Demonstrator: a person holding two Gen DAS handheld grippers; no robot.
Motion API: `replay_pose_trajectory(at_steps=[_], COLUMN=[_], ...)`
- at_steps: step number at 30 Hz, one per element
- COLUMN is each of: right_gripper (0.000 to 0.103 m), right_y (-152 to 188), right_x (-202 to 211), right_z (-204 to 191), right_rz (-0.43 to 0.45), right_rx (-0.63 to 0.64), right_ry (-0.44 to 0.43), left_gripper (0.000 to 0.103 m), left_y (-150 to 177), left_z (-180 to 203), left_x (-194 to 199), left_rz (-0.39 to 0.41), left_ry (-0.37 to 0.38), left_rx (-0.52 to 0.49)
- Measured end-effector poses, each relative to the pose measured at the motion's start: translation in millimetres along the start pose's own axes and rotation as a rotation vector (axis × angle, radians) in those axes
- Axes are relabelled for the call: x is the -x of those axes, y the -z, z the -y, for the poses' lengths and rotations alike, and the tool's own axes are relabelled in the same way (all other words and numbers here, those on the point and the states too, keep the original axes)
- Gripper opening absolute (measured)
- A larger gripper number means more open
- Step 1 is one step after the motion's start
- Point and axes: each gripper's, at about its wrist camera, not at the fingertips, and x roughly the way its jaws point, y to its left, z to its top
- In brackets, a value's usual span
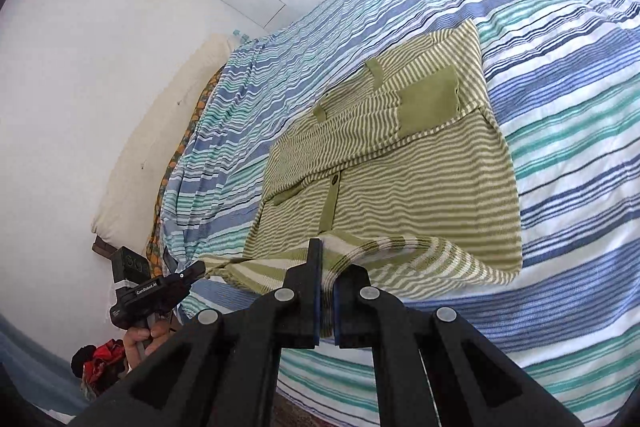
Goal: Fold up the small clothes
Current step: 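Fold the held hem up over the body toward the collar and open both tools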
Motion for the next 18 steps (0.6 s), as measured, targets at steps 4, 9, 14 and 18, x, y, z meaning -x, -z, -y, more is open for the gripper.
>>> replay_pose_trajectory(at_steps=[4,9,14,18], right_gripper=[0.004,0.004,0.004,0.01], right_y=[-60.7,-141.8,-204.2,-228.0], right_x=[-36.3,-91.3,-151.2,-189.8], right_z=[5.3,16.0,33.5,48.9], right_rz=[0.043,0.069,0.062,0.046], right_rx=[-0.006,-0.01,0.004,0.041], right_ry=[0.027,0.068,0.137,0.205], left_gripper=[0.004,0.004,0.005,0.039], left_y=[-62.1,-135.7,-181.9,-202.8], left_z=[18.7,35.6,36.7,20.3], left_x=[-41.3,-101.0,-156.9,-190.1], left_rz=[0.018,0.036,0.042,0.024], left_ry=[-0.046,-0.114,-0.211,-0.347], left_rx=[-0.039,-0.063,-0.069,-0.02])
